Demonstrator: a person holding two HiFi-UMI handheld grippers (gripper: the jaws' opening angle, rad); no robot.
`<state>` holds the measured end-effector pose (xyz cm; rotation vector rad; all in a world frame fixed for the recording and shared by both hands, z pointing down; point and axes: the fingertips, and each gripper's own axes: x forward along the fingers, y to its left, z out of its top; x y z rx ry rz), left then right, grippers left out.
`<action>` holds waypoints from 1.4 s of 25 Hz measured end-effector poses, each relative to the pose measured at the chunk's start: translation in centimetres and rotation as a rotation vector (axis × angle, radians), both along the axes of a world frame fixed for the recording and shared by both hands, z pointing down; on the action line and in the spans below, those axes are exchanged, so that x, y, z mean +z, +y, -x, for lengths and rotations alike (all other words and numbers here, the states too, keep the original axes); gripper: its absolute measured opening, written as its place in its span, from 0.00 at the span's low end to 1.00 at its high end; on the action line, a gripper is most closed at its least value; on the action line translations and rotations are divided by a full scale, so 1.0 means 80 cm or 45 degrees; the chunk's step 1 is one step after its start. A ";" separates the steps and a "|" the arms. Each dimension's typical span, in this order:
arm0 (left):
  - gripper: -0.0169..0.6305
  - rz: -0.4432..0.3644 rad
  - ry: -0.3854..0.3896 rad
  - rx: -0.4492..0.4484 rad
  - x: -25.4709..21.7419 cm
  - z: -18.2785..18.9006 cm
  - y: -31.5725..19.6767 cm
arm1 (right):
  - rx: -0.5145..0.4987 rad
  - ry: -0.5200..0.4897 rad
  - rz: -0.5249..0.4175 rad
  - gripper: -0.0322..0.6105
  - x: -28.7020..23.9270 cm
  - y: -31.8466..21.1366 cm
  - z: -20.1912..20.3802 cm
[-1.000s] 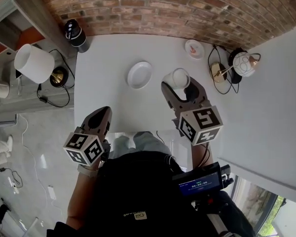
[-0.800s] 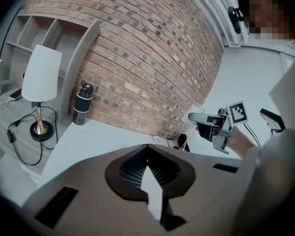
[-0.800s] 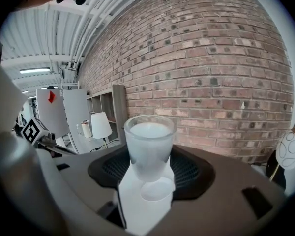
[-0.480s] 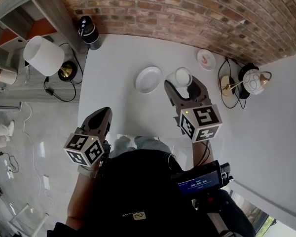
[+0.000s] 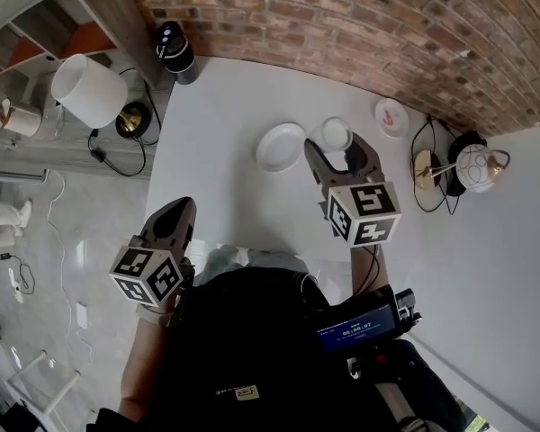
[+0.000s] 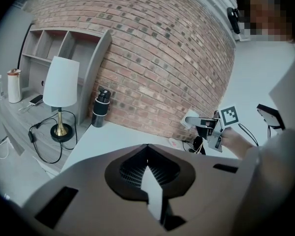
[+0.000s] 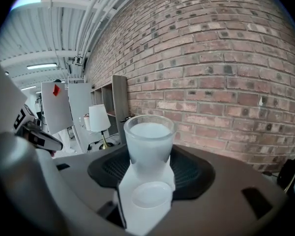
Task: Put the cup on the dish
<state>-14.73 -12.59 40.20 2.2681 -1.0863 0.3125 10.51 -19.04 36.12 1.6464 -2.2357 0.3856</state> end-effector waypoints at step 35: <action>0.03 0.086 -0.124 -0.119 0.025 0.005 -0.013 | -0.135 0.052 0.136 0.45 0.159 -0.070 0.007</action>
